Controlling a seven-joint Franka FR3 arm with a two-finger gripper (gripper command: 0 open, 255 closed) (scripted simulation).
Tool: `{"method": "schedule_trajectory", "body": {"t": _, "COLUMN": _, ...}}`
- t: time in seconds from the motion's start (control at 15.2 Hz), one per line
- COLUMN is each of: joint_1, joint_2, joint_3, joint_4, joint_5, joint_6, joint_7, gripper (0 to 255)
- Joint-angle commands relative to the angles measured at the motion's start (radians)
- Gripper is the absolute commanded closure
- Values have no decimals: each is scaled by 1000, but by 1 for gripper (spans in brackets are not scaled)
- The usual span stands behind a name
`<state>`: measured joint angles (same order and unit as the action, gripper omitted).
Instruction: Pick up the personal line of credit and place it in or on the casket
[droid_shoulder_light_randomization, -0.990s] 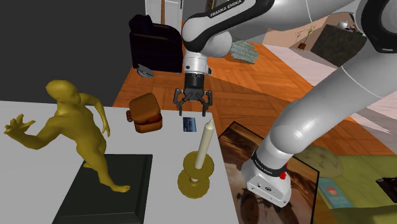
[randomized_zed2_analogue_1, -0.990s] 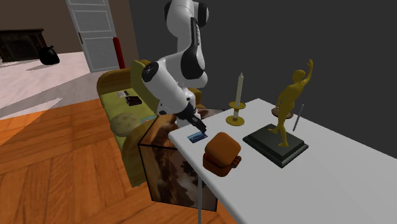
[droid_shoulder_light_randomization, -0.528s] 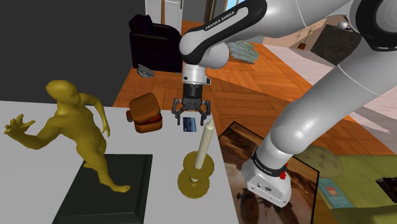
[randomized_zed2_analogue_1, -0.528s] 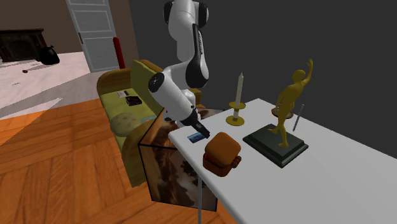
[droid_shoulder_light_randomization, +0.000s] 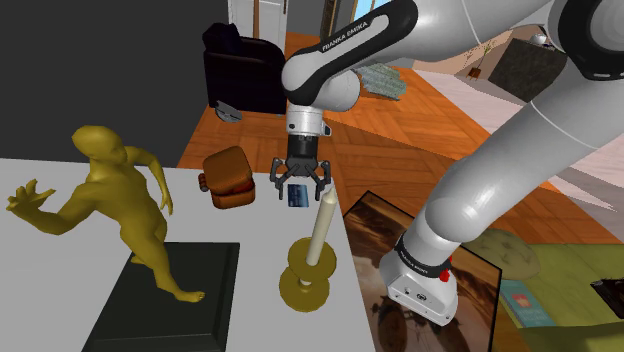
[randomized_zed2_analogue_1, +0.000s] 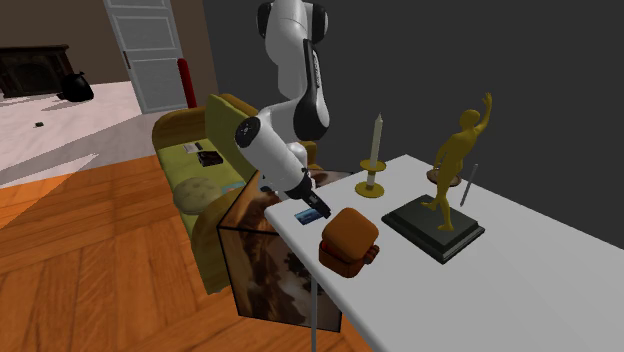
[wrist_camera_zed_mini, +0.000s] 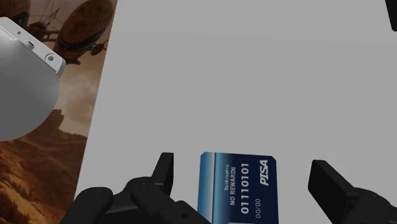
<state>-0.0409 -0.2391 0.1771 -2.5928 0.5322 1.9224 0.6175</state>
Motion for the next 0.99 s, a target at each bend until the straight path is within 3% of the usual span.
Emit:
{"method": "schedule_trajectory", "body": {"t": 0.0, "joint_1": 0, "joint_2": 0, "joint_3": 0, "joint_4": 0, "joint_5": 0, "joint_6": 0, "joint_7": 0, "gripper": 255}}
{"method": "schedule_trajectory", "body": {"t": 0.59, "joint_1": 0, "joint_2": 0, "joint_3": 0, "joint_4": 0, "joint_5": 0, "joint_6": 0, "joint_7": 0, "gripper": 255}}
{"method": "schedule_trajectory", "body": {"t": 0.92, "joint_1": -3, "joint_2": -50, "joint_3": -7, "joint_4": 26, "joint_5": -12, "joint_6": -72, "joint_7": 28, "gripper": 255}}
